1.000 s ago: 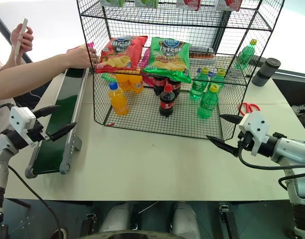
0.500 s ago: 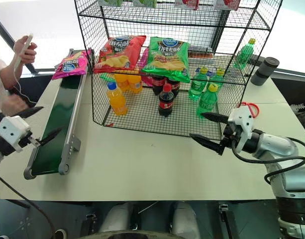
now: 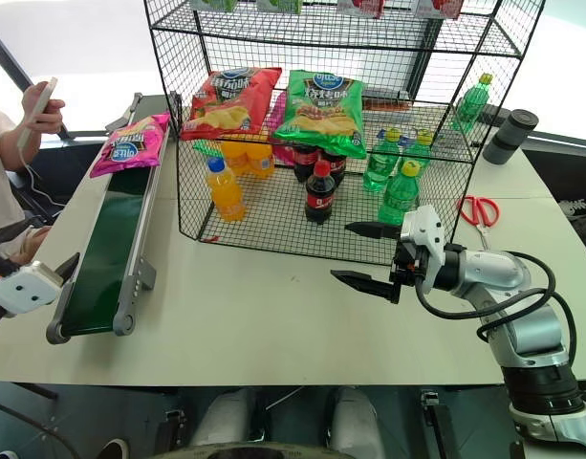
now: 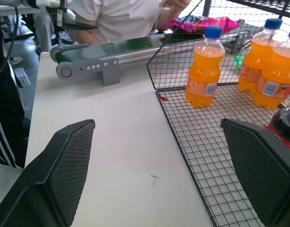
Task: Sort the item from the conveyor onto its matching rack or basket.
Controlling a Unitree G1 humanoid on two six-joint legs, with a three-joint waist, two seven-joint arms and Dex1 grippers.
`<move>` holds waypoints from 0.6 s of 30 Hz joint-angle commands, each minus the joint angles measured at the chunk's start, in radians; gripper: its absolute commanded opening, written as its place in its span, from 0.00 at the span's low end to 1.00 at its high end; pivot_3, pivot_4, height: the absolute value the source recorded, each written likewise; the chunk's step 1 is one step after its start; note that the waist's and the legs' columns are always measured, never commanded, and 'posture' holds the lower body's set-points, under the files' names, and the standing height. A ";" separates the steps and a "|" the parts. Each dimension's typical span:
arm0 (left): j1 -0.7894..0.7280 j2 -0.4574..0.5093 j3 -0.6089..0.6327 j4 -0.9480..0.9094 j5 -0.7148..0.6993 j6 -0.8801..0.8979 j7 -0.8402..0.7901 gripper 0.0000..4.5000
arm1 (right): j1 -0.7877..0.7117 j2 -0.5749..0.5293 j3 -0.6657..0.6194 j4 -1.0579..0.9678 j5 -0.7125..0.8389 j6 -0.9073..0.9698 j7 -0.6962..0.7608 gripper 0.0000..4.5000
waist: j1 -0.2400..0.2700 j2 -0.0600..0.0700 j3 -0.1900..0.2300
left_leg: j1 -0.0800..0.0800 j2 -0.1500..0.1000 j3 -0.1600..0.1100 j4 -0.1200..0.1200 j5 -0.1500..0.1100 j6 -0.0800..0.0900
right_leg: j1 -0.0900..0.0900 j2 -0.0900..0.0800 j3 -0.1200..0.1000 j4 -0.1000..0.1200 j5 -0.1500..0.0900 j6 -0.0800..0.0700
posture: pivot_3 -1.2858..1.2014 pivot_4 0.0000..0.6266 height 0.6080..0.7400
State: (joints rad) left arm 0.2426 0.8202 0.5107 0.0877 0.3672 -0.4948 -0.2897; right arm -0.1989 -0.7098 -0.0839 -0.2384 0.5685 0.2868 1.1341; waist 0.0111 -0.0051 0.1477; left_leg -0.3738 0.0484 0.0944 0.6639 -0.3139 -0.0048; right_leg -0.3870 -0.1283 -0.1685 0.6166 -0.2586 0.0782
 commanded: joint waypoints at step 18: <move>-0.079 -0.023 -0.137 0.027 0.106 0.145 0.167 1.00 | 0.030 0.037 -0.002 -0.015 -0.019 -0.100 0.015 0.98 | 0.000 -0.002 -0.001 | 0.000 0.001 0.003 0.000 0.000 0.000 | -0.001 0.000 0.001 0.001 0.001 -0.001 | 0.52 0.24 1.00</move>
State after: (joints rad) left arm 0.1716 0.7805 0.3672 0.1188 0.4763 -0.3517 -0.1450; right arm -0.1642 -0.6790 -0.0639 -0.2160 0.5273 0.2091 1.1436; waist 0.0111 -0.0067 0.1467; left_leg -0.3736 0.0495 0.0975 0.6639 -0.3139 -0.0049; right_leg -0.3884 -0.1284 -0.1673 0.6177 -0.2580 0.0774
